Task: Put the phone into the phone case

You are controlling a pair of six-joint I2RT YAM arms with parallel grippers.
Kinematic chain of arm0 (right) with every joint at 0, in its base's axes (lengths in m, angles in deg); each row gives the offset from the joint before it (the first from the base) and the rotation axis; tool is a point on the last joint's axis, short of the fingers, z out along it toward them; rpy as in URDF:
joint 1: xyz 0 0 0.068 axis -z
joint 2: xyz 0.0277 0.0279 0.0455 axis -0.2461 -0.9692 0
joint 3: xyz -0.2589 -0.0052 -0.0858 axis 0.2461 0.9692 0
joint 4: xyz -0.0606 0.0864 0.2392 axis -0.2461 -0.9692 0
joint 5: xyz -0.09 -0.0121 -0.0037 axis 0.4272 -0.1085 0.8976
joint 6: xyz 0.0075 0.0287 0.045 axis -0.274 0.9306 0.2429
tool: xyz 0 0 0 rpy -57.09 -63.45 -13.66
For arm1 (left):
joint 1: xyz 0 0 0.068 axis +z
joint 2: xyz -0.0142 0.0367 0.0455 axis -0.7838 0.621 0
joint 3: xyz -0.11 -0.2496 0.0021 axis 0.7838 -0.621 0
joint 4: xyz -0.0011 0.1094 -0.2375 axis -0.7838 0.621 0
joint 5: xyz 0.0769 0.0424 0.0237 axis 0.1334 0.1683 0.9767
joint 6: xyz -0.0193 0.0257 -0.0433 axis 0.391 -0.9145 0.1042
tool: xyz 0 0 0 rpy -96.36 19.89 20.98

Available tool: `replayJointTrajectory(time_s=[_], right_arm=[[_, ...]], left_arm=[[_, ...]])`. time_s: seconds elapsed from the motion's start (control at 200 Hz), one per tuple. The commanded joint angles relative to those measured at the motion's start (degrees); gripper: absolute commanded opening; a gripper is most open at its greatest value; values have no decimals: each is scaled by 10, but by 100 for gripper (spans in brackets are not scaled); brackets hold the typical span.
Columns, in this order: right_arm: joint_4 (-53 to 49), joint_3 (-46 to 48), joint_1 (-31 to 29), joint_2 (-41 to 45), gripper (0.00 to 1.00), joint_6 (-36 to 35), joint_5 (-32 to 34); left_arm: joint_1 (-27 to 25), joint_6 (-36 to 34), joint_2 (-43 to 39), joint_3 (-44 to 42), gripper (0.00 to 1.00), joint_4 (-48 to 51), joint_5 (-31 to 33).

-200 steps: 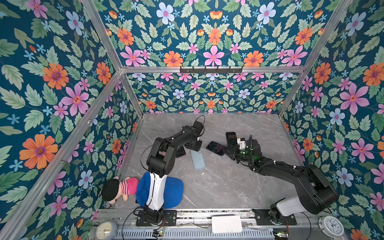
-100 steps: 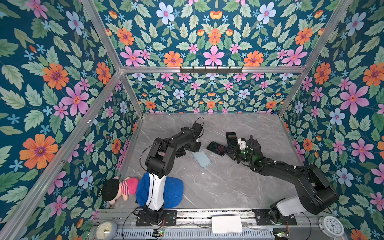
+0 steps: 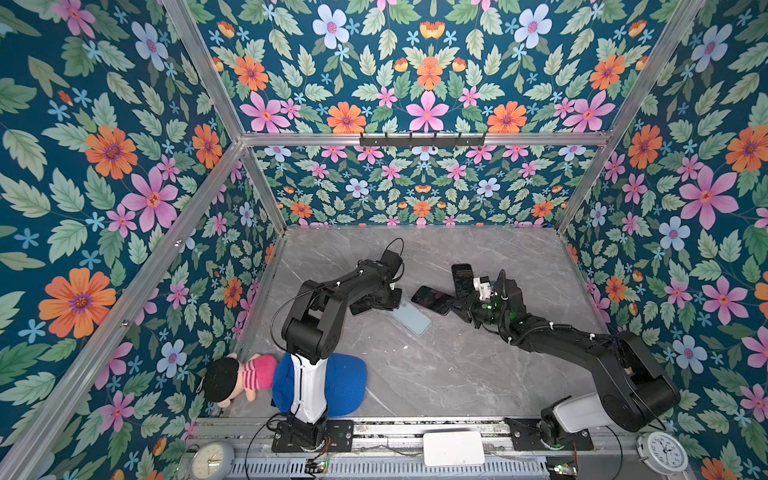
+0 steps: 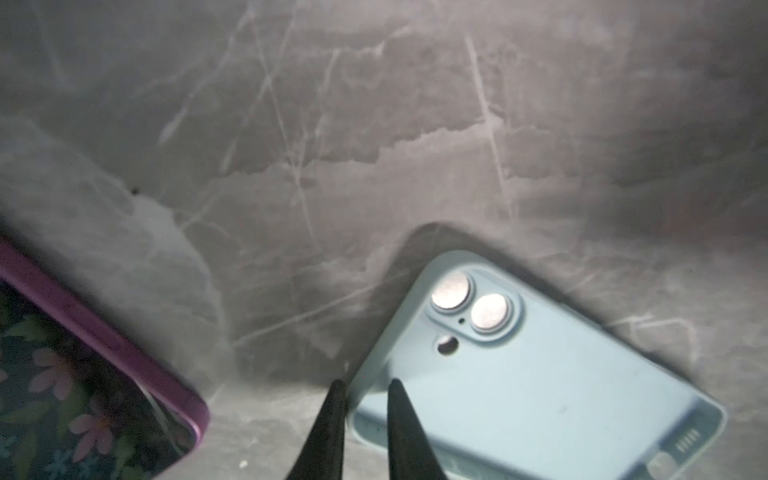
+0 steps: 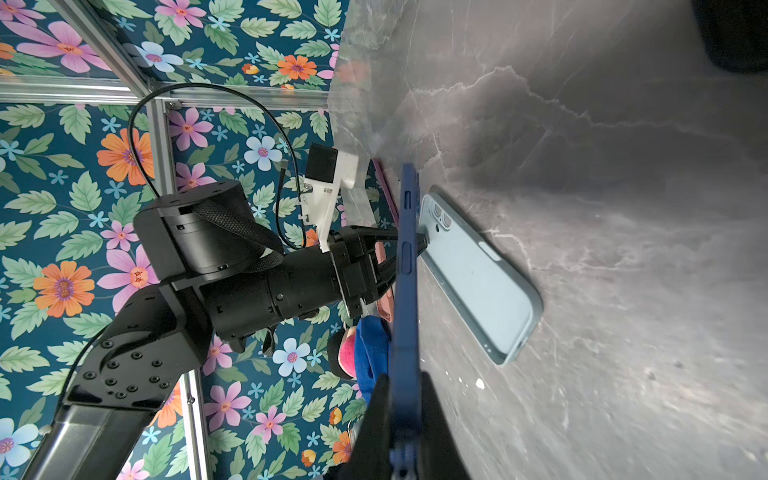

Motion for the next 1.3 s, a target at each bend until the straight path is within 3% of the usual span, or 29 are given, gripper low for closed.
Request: replayJointTrajectory(time_s=[0.0,0.32,0.645,1.295], right_arm=[[35,4,-6,-2,0,1,-19],[120,22,-44,-46,0,45,-10],[160,12,-60,-93,0,62,-5],[195,9,-69,-156,0,71,-8]], left_arm=[[3,39,-19,-20,28,-29,-37],[61,103,-96,-89,41,-98,-82],[84,126,-93,-116,49,-148,-140],[86,135,-64,-121,52,-185,-183]])
